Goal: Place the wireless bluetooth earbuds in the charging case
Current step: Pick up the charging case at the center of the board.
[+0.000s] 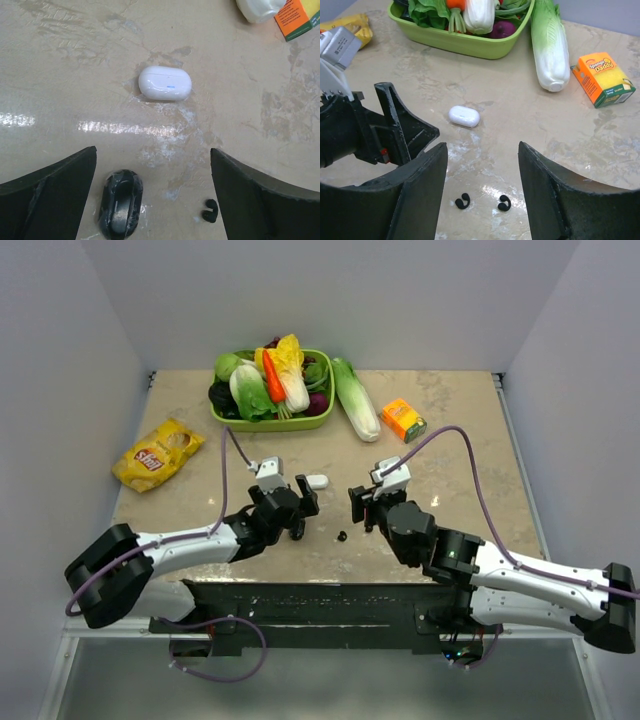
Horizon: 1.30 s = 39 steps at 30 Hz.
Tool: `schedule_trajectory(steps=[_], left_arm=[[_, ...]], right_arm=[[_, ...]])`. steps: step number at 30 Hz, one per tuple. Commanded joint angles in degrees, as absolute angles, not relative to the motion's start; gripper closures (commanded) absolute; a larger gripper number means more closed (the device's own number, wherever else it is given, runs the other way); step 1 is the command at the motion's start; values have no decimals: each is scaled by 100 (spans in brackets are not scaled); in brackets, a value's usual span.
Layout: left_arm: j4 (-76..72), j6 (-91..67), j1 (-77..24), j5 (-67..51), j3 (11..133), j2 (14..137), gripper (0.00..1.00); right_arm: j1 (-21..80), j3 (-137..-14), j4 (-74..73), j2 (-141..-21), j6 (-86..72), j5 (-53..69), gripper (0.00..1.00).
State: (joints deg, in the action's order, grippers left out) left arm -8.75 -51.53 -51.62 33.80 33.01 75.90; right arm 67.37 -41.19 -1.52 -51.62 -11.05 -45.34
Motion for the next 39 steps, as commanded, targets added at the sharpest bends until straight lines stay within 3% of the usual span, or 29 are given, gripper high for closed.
schedule_trajectory(steps=[1,8,11,17,21,26,33,36,39], left_arm=[[-1335,-5273,-5229,3437,3112,7506,0],[-1275,-5045,-5300,3472,3418,7936,0],[-1248,-4721,-5335,3489,3664,8147,0],[-389,-4815,-5317,3937,4236,8288,0],[-904,-4387,-5309,3359,3711,7825,0],[-1906,-3982,-5344,2226,2656,6971,1],[-670,-3701,-5370,2478,2952,6486,5],[-238,-3639,-5361,2891,3155,6617,9],[235,-3769,-5309,3137,3392,6837,23]], right_arm=[[6732,-3955,307,-5185,-818,-4851,38],[6732,-3911,229,-5309,-1107,-5185,32],[6724,-3666,360,-4994,-1247,-5422,24],[6697,-3269,90,-4517,-1772,-5203,24],[6645,-3734,-859,-4929,-2144,-5125,23],[6645,-3788,-747,-5054,-2539,-4616,20],[6636,-3235,-448,-4395,-2452,-4307,20],[6645,-3094,-448,-4324,-2470,-4132,20],[6645,-3102,-439,-4368,-2566,-3938,22]])
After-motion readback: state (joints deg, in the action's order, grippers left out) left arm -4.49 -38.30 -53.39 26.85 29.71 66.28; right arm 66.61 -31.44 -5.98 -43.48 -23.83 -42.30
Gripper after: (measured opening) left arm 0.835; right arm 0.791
